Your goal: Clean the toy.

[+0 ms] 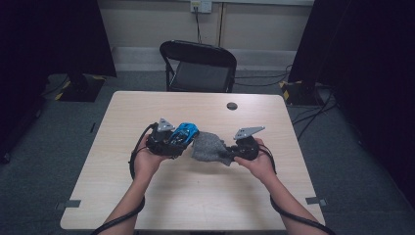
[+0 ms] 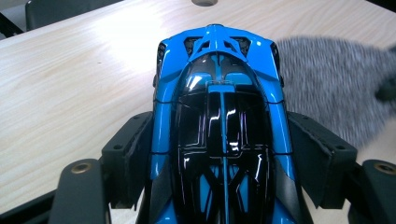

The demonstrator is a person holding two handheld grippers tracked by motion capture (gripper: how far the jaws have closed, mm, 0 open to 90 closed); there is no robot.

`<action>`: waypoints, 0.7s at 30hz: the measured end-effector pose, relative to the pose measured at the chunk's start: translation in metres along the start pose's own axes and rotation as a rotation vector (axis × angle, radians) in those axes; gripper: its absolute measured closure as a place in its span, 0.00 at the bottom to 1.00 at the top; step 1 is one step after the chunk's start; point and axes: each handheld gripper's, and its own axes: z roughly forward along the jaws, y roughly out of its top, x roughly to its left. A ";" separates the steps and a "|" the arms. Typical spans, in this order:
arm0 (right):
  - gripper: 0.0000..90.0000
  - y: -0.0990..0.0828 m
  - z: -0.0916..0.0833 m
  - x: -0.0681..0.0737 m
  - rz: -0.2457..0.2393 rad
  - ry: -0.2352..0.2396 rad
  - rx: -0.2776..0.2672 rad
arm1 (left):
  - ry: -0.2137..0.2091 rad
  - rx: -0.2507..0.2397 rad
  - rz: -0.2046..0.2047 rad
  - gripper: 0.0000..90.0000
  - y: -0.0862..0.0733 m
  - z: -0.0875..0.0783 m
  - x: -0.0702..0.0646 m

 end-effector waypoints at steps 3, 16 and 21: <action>0.85 0.000 -0.004 -0.006 0.008 -0.024 0.002 | -0.004 -0.004 0.004 0.31 -0.001 -0.001 -0.002; 0.85 0.000 -0.019 -0.028 0.055 -0.112 -0.010 | -0.057 -0.007 0.033 0.31 -0.006 0.001 -0.020; 0.85 0.003 -0.019 -0.027 0.053 -0.114 -0.020 | -0.077 -0.005 0.050 0.31 -0.008 0.007 -0.030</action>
